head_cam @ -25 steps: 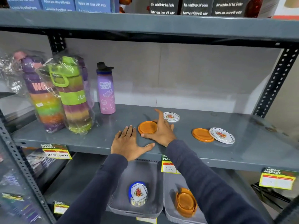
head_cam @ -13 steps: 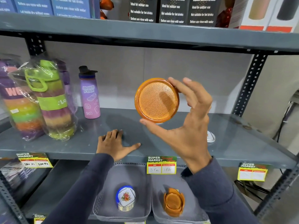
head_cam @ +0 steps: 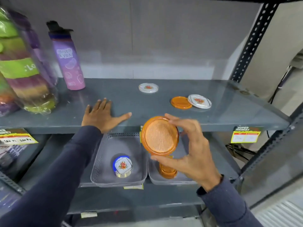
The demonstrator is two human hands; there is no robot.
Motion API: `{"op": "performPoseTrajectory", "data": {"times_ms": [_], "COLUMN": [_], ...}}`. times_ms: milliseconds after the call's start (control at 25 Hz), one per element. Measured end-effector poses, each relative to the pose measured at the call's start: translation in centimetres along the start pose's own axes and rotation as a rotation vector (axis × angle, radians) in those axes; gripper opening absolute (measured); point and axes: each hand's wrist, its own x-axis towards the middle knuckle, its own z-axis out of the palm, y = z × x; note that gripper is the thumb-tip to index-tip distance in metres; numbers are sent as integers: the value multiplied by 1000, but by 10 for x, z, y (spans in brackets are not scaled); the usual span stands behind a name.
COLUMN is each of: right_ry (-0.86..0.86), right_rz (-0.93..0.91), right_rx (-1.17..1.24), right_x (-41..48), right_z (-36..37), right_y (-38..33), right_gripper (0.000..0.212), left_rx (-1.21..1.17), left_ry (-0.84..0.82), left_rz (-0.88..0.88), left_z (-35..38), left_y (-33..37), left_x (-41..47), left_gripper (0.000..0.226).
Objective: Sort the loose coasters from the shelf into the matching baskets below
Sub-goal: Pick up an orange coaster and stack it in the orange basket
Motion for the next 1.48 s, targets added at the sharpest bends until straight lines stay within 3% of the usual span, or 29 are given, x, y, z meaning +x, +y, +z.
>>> {"op": "performPoseTrajectory", "data": {"times_ms": [120,240,600,880,1200,1240,1320,1400,1480], "right_ry": [-131,-217,-390,-463,-633,-578,-306,42,269], "right_rz": [71,270,853,936,811,744,542,232,-55], "right_rx": [-116,-144,-310,-352,-560,-559,-510,-409,-368], "right_x": [-57,-96,-131,-143,-132,-125,-110,-92,-71], "right_z": [16,43,112,121,119,114,101,80,57], "right_y": [36,87,217,233,219,211,192,160,127], "right_gripper": [69,59,51,45,47,43,32,18,8], "left_rx": [7,-2,-18,0,3,3,2,-4,-2], "left_ry": [11,33,57,85,66,66,65,60,53], "left_rz": [4,11,-3,-1,6,8,11,13,17], "left_z": [5,6,8,10,8,8,8,7,7], "left_y": [-3,-3,-3,-5,-5,-4,-4,-4,-4], "left_x": [4,5,3,6,5,4,4,2,2], "left_gripper": [129,131,132,129,130,129,126,125,126]}}
